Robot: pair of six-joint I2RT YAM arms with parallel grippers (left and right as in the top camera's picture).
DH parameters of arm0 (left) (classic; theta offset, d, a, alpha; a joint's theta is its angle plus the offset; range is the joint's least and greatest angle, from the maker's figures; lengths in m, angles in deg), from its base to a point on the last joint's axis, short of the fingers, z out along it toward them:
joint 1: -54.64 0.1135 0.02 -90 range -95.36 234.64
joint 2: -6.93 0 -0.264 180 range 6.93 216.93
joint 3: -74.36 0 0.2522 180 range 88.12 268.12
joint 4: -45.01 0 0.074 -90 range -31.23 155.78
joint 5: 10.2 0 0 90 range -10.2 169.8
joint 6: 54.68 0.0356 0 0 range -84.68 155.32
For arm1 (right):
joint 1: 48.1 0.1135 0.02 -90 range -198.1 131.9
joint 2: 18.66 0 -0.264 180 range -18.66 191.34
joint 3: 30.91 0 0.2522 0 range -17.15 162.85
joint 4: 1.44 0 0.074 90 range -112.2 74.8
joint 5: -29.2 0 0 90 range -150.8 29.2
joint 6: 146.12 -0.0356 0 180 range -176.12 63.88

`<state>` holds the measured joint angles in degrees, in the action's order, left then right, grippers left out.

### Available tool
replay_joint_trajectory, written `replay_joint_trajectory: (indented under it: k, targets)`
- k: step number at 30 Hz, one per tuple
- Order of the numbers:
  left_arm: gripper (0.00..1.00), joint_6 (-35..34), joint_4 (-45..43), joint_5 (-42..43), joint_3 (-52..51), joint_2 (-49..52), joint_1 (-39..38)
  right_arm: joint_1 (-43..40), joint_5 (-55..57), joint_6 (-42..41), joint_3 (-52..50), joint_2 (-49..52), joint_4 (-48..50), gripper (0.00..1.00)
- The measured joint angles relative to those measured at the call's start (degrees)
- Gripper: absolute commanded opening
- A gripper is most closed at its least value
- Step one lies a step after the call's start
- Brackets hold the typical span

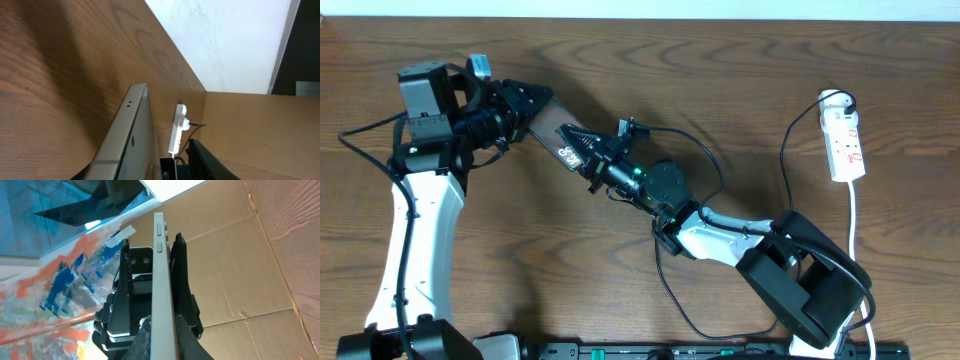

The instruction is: Plug charger to phone and switch on socket

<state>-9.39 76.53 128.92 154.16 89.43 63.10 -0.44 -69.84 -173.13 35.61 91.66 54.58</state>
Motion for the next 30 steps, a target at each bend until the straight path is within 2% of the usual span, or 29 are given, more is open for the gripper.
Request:
replay_joint_trajectory:
  k: [3,7,11,23,24,25,26,29,30]
  targets:
    - [0.29,-0.02,0.00,-0.17,0.00,0.00,-0.02,0.00,0.13,-0.02,0.00,0.00,0.22,0.01]
    - [0.15,0.00,0.02,-0.44,0.00,0.00,-0.02,0.00,0.42,-0.04,0.00,0.00,0.55,0.01]
    - [0.09,-0.11,0.02,-0.81,0.00,0.00,-0.02,0.00,0.85,-0.76,0.02,0.00,0.90,0.01]
    - [0.08,-1.75,-0.17,-0.39,0.00,0.00,0.02,0.00,0.96,-2.19,0.02,0.00,0.92,0.02]
    - [0.07,-1.75,-0.15,-0.39,0.00,0.00,0.02,0.00,0.96,-2.19,0.02,0.00,0.92,0.04]
    - [0.08,-1.77,-0.17,-0.39,0.00,0.00,0.02,0.00,0.96,-2.19,0.02,0.00,0.92,0.14]
    - [0.07,-1.77,-0.17,-0.39,0.00,0.00,0.02,0.00,0.96,-2.19,0.02,0.00,0.92,0.29]
    - [0.08,-0.55,0.00,-0.92,0.00,0.00,-0.13,0.04,0.28,-1.88,0.02,0.00,0.61,0.98]
    - [0.08,-0.28,0.00,-1.09,0.00,0.00,-0.17,0.04,0.22,-1.77,0.02,0.00,0.72,0.99]
